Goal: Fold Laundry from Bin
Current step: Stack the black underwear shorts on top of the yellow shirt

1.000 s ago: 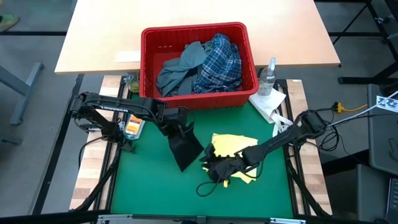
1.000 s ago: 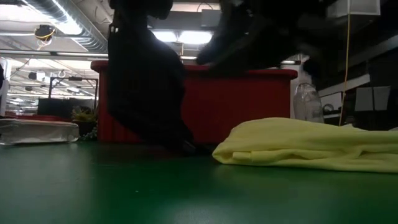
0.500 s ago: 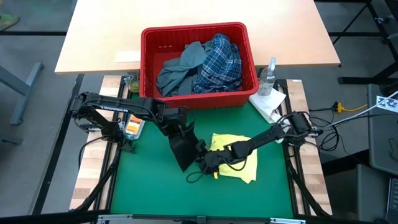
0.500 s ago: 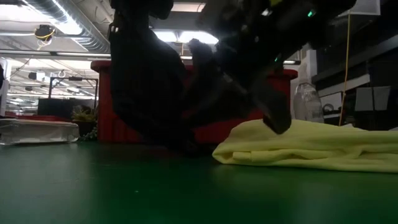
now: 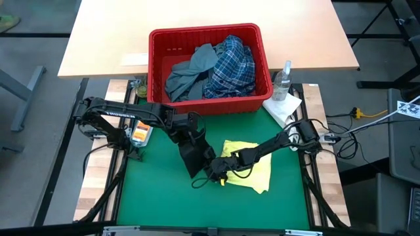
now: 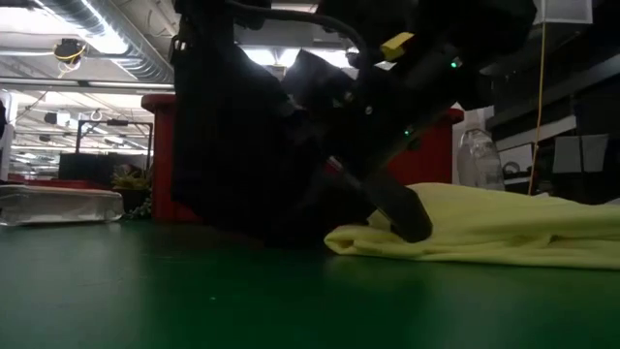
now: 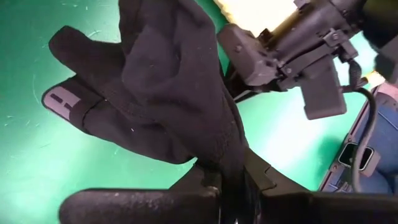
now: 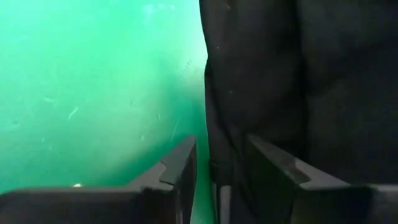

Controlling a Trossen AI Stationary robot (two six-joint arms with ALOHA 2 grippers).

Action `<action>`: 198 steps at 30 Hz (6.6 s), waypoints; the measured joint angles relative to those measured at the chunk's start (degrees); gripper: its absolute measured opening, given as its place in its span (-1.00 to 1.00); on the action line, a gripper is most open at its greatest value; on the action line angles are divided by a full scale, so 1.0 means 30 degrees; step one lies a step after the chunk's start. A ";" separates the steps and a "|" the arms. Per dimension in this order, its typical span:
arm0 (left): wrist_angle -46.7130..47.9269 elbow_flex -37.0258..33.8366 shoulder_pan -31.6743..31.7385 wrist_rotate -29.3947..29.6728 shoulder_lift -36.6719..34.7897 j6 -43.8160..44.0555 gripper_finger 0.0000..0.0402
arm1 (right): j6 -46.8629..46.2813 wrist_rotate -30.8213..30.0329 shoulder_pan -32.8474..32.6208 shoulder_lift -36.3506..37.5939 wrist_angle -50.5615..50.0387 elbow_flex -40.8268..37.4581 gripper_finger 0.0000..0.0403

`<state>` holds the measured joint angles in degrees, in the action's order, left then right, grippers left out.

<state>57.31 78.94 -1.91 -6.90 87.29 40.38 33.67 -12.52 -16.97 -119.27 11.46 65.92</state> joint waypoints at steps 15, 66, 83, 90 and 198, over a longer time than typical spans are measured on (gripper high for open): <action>0.0009 0.0000 0.0007 -0.0917 0.0000 -0.0014 -0.96 | -0.1203 -0.0282 0.0305 -0.0436 -0.0973 0.0617 -0.91; -1.7952 0.0029 0.0780 -0.1494 0.3899 0.1433 -0.96 | -0.6203 0.1484 0.0262 1.5940 -2.6035 0.0566 -1.00; -1.7762 0.0006 -0.1125 -0.1257 0.7067 0.0465 -0.96 | -1.0453 0.4148 -0.2218 1.6198 -2.7560 -0.2116 -1.00; -1.6296 0.0000 -0.2549 0.0190 0.7074 0.0472 -0.87 | -1.2109 0.4365 -0.4711 1.6191 -2.3903 -0.3138 -1.00; -1.7344 0.0000 -0.0590 0.8125 0.9106 -0.7672 -0.39 | -1.5571 -0.0461 -0.5589 1.5003 -2.0293 -0.6897 -0.07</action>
<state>5.28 78.94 -3.68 17.47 114.61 17.37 -13.05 -13.90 -33.74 -74.26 -49.42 45.22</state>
